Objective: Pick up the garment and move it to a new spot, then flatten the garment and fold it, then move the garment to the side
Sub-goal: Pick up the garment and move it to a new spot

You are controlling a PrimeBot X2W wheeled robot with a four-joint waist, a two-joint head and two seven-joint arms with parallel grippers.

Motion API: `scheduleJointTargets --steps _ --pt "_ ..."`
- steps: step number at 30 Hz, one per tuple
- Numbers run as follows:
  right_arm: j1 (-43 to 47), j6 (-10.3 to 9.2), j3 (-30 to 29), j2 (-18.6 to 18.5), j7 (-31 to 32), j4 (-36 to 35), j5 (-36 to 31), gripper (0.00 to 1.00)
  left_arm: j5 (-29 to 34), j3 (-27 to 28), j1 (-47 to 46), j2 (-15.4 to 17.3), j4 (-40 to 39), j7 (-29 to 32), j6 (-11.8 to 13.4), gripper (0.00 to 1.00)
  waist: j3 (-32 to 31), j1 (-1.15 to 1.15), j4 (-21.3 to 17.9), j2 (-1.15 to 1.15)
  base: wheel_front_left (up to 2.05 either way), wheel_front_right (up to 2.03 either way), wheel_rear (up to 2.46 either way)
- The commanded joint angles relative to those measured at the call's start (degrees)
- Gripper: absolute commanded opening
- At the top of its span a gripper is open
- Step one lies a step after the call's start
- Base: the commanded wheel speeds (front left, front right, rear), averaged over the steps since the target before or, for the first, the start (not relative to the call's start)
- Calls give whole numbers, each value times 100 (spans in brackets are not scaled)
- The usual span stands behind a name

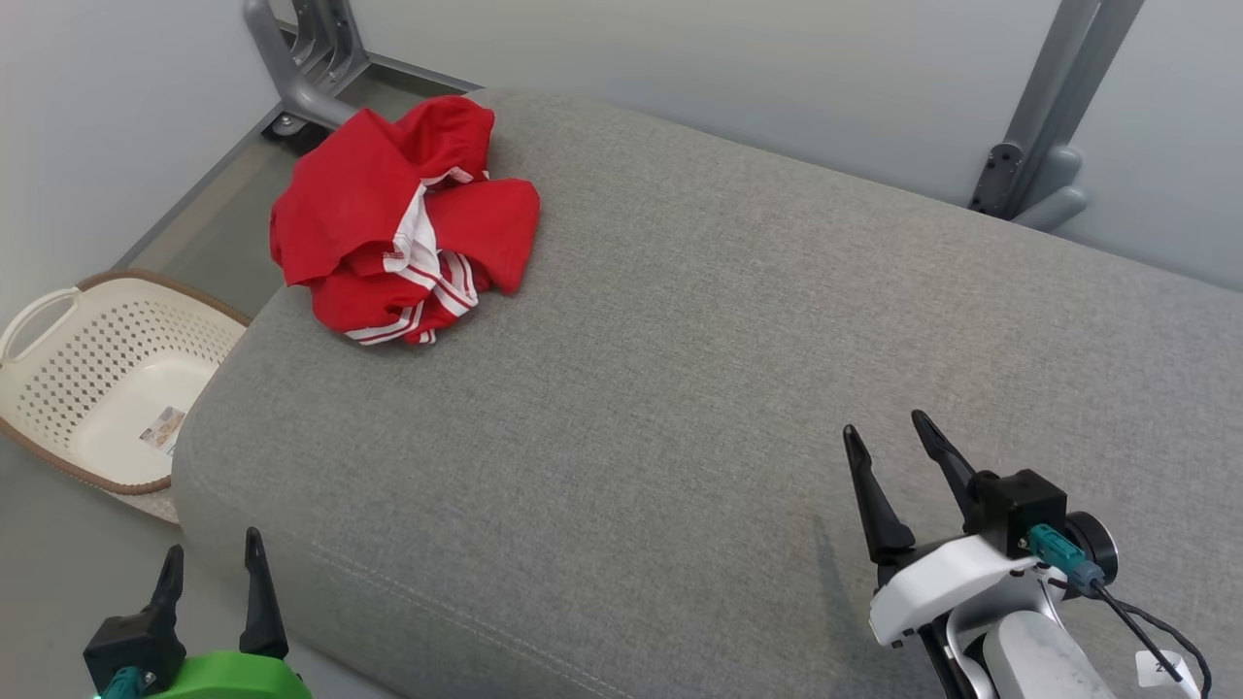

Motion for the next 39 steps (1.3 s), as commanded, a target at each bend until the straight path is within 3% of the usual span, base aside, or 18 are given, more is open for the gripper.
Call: scheduleJointTargets --steps 1,10,17,21,29,34,39 --pt "-33 -2 8 -27 -18 29 35 100 88 61 121 23 -72 -4 45 100 29 0 132 0 0 0 0" --pt "43 -2 -82 -23 -18 42 -12 100 -33 294 26 21 -1 -4 -11 100 29 0 107 0 0 0 0" --pt "155 -2 -253 -22 -18 -29 -53 100 -473 220 -96 19 -247 -4 -165 100 43 0 71 0 0 0 0" --pt "129 -2 -264 -23 -18 -75 -85 100 -144 16 -122 120 -196 -4 -207 100 160 0 -15 0 0 0 0" --pt "-108 -2 -246 -186 -18 -217 -67 100 -197 323 -946 100 202 -4 -171 100 622 0 -228 0 0 0 0" --pt "-341 -2 -234 -373 -18 -271 7 100 -473 274 -1867 404 742 -3 -208 100 1016 0 -434 0 0 0 0" --pt "-588 -2 -184 -601 -18 -343 31 100 -867 -202 -2816 808 1313 -3 -210 100 1453 0 -685 0 0 0 0"
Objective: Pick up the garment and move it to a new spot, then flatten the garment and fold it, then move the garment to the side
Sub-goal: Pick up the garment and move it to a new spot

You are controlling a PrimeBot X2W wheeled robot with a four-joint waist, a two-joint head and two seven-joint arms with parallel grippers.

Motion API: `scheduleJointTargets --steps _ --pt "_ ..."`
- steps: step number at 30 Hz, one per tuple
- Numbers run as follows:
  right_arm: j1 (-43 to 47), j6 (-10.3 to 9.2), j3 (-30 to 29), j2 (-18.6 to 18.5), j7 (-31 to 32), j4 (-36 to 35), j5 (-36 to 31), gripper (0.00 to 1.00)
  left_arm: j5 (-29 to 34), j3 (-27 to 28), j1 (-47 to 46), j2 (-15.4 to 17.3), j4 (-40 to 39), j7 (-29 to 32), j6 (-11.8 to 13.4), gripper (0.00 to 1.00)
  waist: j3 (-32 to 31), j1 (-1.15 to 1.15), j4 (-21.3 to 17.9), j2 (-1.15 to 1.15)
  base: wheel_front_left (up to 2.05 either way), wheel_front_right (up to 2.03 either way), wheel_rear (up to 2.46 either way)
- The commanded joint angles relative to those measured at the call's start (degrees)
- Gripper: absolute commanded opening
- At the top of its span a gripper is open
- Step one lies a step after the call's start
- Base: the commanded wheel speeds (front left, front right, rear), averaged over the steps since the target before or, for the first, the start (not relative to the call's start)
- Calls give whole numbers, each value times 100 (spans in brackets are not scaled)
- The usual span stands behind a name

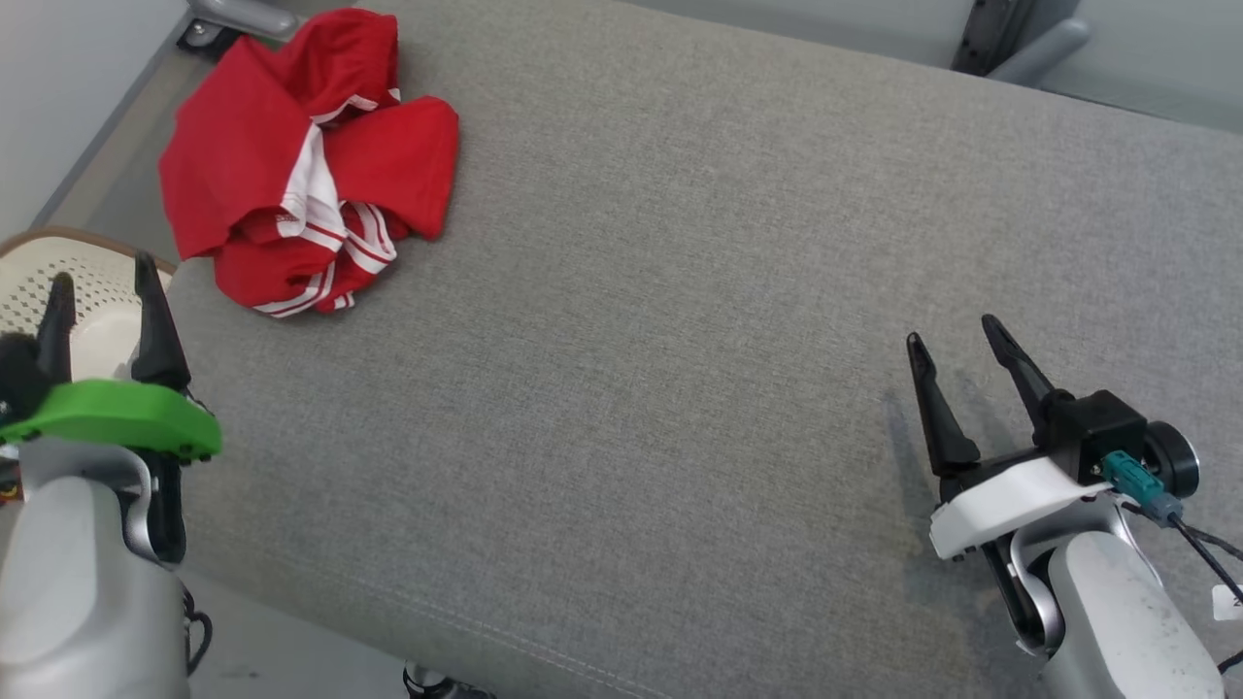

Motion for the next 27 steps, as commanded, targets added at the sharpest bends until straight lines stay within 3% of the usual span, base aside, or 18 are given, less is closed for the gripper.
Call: scheduleJointTargets --steps 1,10,18,24,27 --pt "-145 -2 23 -112 -18 -60 1 100 -189 -174 -399 195 270 0 -14 100 512 0 -377 0 0 0 0" --pt "-478 -2 49 -392 -18 -258 -13 100 -1189 -1202 -1795 1017 1235 651 -15 100 1249 0 -895 0 0 0 0" --pt "-619 -2 45 -442 -18 -307 46 100 -1954 -1853 -2326 1532 1592 1238 -7 100 1617 0 -1251 0 0 0 0" --pt "-574 -3 8 -404 -5 -234 38 100 -1944 -2316 -2577 1835 2097 1394 -1 100 1750 0 -1392 0 0 0 0" --pt "-559 -5 30 -393 -4 -195 61 100 -1877 -2402 -2741 1840 2524 1436 159 100 1735 0 -1450 0 0 0 0"
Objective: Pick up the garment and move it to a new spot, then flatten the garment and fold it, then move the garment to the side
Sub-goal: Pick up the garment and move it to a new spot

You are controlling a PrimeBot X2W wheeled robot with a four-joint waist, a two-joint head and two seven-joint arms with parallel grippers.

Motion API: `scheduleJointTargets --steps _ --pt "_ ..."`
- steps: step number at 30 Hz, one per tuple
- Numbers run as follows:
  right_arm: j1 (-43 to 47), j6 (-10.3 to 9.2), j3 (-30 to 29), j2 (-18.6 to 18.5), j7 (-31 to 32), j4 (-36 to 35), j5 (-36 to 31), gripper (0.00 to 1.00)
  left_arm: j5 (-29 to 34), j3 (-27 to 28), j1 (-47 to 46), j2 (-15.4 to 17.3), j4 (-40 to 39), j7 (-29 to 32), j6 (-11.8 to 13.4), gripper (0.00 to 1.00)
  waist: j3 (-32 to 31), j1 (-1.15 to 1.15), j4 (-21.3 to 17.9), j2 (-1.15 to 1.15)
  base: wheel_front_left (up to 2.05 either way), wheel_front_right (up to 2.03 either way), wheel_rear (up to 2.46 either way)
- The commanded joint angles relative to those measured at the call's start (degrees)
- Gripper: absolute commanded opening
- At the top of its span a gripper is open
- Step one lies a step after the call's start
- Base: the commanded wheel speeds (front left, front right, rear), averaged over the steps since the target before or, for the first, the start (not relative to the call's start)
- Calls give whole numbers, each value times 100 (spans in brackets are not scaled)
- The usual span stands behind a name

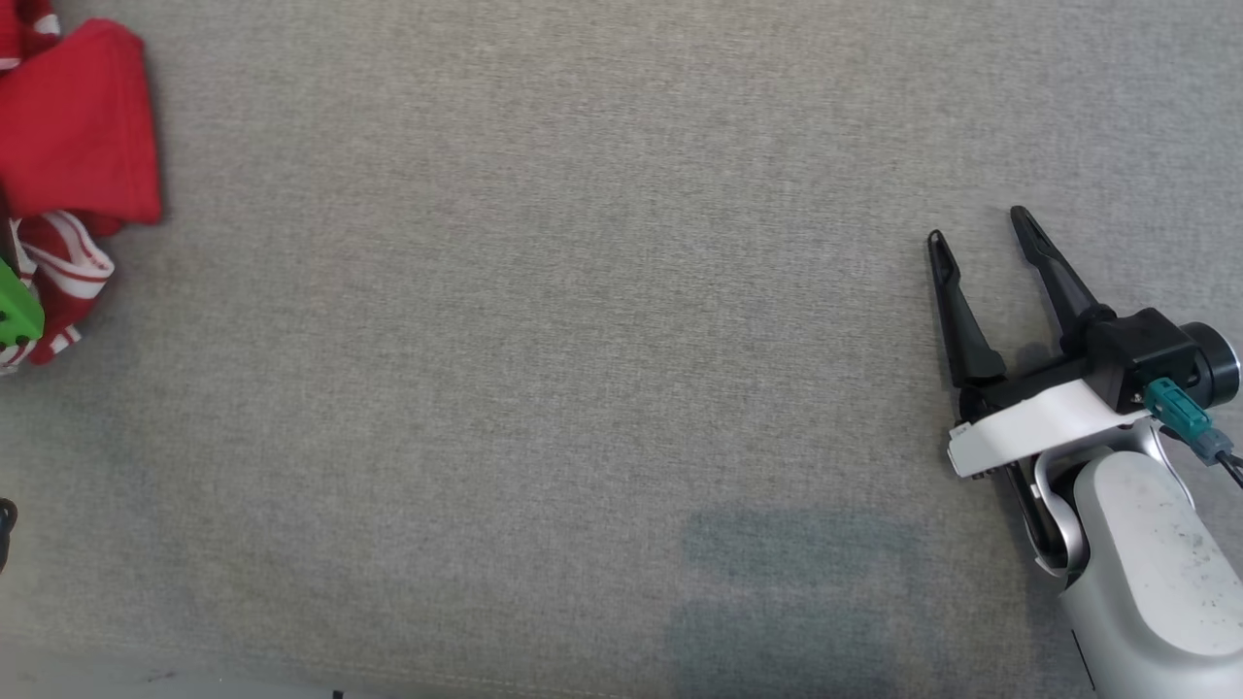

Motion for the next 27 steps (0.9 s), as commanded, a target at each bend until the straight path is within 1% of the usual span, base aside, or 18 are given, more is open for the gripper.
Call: scheduleJointTargets --steps 1,4,5,6,7,10,13,14,15,18,21,26,27 --pt "80 -10 -3 -32 13 158 46 100 40 -33 -148 6 139 1 112 100 51 0 -117 0 0 0 0" --pt "94 -10 -2 -19 13 177 68 100 87 -62 -198 12 405 -106 267 100 -10 0 -135 0 0 0 0" --pt "106 -10 -5 -7 13 169 65 100 105 -72 -212 4 483 -140 313 46 -38 0 -134 0 0 0 0" --pt "121 -10 -6 8 13 164 60 100 131 -86 -236 5 543 -205 350 2 -67 0 -134 0 0 0 0" --pt "133 -10 -3 23 13 168 54 100 135 -85 -255 19 599 -244 380 0 -101 0 -133 0 0 0 0" --pt "147 -9 19 84 13 202 82 100 200 -113 -314 103 724 -456 464 0 -243 0 -129 0 0 0 0" --pt "191 -9 53 144 12 242 122 100 383 -281 -381 227 727 -741 516 0 -452 0 -136 0 0 0 0" --pt "213 -9 63 172 12 266 144 100 455 -337 -398 255 732 -822 511 0 -541 0 -140 0 0 0 0" --pt "245 -9 77 239 10 320 175 100 580 -435 -477 355 688 -1015 511 0 -727 0 -157 0 0 0 0" --pt "344 -9 53 338 6 382 234 100 766 -597 -640 423 503 -1258 453 0 -1011 0 -174 0 0 0 0" --pt "488 -9 28 460 7 448 278 100 1007 -783 -779 418 214 -1380 453 0 -1327 0 -200 0 0 0 0" --pt "666 -9 -27 602 6 494 343 100 1118 -912 -822 211 -553 -1461 326 0 -1720 0 -316 0 0 0 0" --pt "666 -9 -27 602 6 494 343 100 1118 -912 -822 211 -553 -1461 326 0 -1720 0 -316 0 0 0 0"
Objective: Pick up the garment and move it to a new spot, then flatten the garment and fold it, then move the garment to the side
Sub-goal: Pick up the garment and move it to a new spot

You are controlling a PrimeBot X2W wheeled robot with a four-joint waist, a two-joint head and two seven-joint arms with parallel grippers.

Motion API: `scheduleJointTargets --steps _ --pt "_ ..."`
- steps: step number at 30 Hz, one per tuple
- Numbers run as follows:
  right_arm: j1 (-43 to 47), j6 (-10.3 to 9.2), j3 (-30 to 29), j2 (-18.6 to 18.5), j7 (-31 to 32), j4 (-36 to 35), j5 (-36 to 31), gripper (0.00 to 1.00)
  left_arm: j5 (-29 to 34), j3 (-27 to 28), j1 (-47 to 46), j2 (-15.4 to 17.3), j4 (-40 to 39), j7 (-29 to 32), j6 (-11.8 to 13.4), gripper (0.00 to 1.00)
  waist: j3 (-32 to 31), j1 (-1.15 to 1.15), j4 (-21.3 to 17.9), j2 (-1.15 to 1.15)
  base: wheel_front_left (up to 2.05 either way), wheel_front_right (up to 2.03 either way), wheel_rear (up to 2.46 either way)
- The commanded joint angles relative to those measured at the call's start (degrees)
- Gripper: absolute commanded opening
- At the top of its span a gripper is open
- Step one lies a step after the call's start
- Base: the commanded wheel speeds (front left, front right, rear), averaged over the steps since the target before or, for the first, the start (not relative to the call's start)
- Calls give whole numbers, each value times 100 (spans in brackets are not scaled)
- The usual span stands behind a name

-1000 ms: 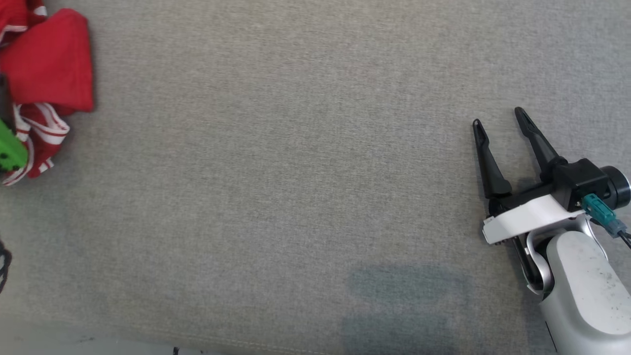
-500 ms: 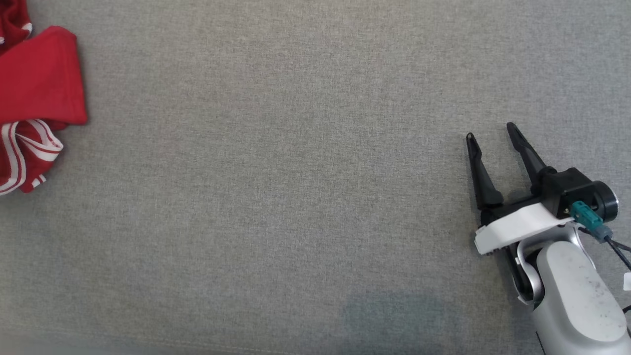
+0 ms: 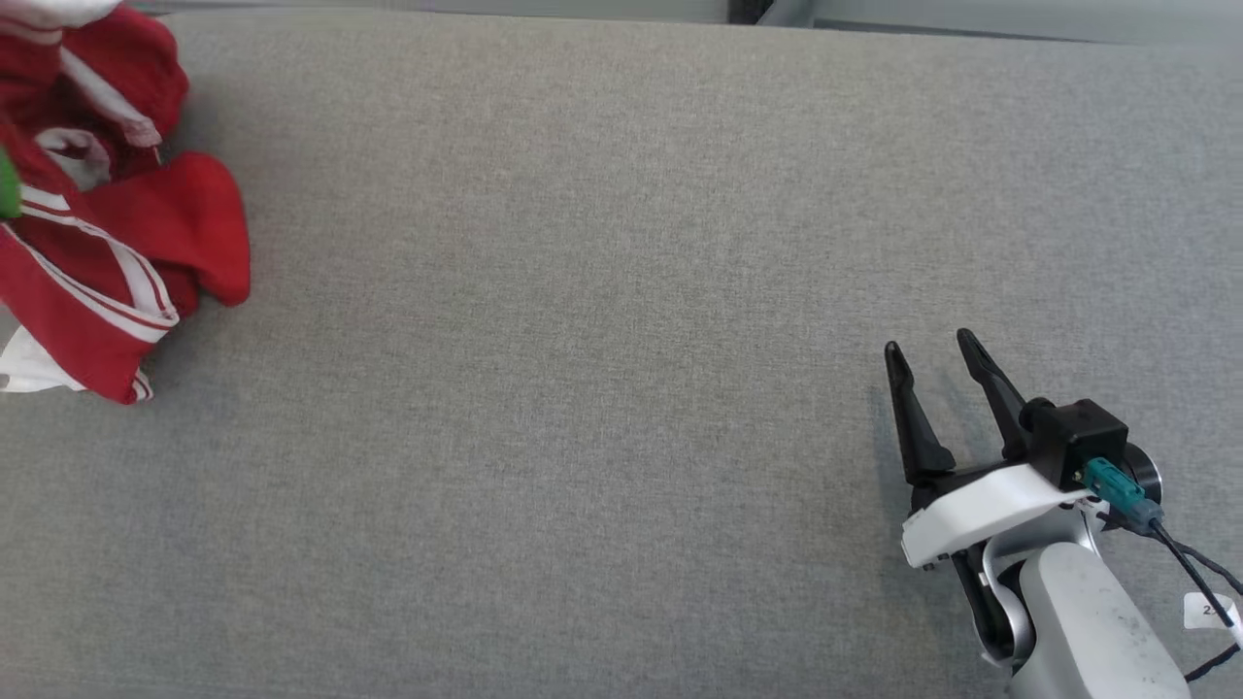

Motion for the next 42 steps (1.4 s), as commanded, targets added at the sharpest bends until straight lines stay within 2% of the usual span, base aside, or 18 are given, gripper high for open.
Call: scheduleJointTargets --steps 1,9,14,18,23,27,32,33,34,35,37,42 --pt "115 -8 -17 37 -4 13 32 100 29 -22 25 -63 -122 -49 -34 0 -375 0 -151 0 0 0 0" --pt "279 -8 -104 166 -4 11 65 100 -14 -225 597 -809 -2017 -45 -170 0 -764 0 -680 0 0 0 0" --pt "313 -8 -190 205 -4 3 95 100 -40 -520 1080 -1489 -3094 -44 -195 0 -840 0 -1066 0 0 0 0" --pt "307 -8 -226 220 -4 -3 107 100 -67 -673 1399 -2052 -3658 -45 -176 0 -835 0 -1327 0 0 0 0" --pt "307 -8 -268 237 -4 -16 124 100 -98 -829 1907 -2527 -3913 -42 -259 0 -764 0 -1528 0 0 0 0" --pt "249 -8 -252 245 -4 -2 127 100 -22 -935 2392 -2633 -3504 -37 -299 0 -683 0 -1601 0 0 0 0" --pt "208 -8 -276 254 -4 -1 129 100 185 -711 3015 -2613 -2968 -37 -315 0 -638 0 -1570 0 0 0 0" --pt "210 -8 -274 256 -4 16 121 100 218 -662 3195 -2598 -2840 -36 -325 4 -661 0 -1553 0 0 0 0" --pt "215 -8 -262 254 -4 31 113 100 251 -583 3362 -2585 -2762 -35 -335 31 -688 0 -1540 0 0 0 0" --pt "227 -8 -248 256 -4 35 97 100 270 -467 3501 -2582 -2721 -37 -335 100 -727 0 -1527 0 0 0 0" --pt "276 -8 -222 256 -4 59 86 100 312 -235 3850 -2562 -2609 -36 -316 100 -826 0 -1508 0 0 0 0" --pt "427 -8 -201 256 -4 87 112 100 548 536 4765 -2560 -2858 -37 -91 100 -1109 0 -1434 0 0 0 0"
